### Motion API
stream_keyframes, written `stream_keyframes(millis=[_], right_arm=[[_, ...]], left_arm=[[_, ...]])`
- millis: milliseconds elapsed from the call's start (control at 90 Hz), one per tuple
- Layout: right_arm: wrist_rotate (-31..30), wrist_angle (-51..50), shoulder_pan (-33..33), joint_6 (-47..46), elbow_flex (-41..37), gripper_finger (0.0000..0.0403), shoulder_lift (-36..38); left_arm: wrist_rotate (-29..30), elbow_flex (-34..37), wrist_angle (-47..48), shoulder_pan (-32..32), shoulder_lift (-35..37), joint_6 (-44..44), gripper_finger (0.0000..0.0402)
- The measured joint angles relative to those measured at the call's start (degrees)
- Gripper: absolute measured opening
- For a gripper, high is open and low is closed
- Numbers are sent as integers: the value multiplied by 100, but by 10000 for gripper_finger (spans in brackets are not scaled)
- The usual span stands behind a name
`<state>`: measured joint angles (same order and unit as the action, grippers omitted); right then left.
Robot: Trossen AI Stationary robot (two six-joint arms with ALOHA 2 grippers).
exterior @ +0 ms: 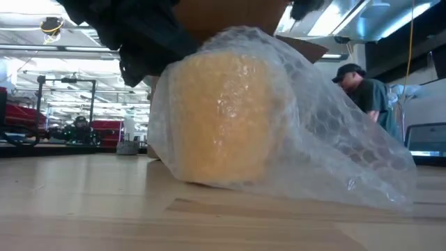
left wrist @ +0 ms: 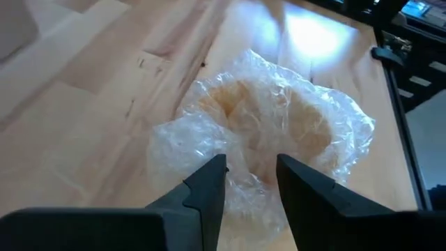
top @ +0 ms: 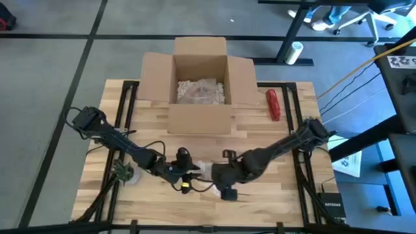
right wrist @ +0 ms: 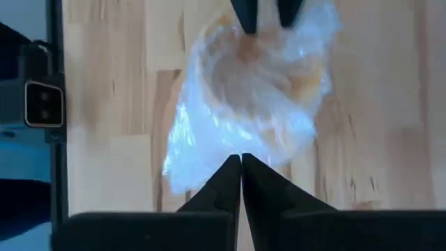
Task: Wrap mug
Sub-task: Put the wrapped red mug into the cardboard box
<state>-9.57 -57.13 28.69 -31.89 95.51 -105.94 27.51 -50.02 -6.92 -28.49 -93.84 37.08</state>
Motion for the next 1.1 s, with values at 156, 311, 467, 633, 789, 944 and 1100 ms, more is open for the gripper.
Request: stream_keyframes(millis=[156, 311, 467, 633, 789, 944, 1100], right_arm=[[-626, 874, 554, -883, -1278, 0, 956], [-1088, 2312, 1195, -2163, -3204, 0, 2012], [-1379, 4003, 1593, -3234, -5117, 0, 2661], [-1467, 6731, 1545, -3510, -6572, 0, 2468], [-1462, 7904, 1211, -2993, -6704, 0, 1824], [-1096, 7955, 677, -1766, -6219, 0, 1481], [-502, 7932, 215, -506, -5579, 1, 1534]], left_arm=[[-53, 0, -36, 0, -1, -130, 113], [-207, 0, -140, 4, -1, -308, 113], [-246, -111, -45, 24, -2, -526, 113], [-384, -234, -63, 164, -2, -693, 113], [-516, -256, -78, 326, -2, -710, 113], [-673, -258, -77, 470, -2, -710, 113], [-669, -258, -85, 507, -2, -710, 113]])
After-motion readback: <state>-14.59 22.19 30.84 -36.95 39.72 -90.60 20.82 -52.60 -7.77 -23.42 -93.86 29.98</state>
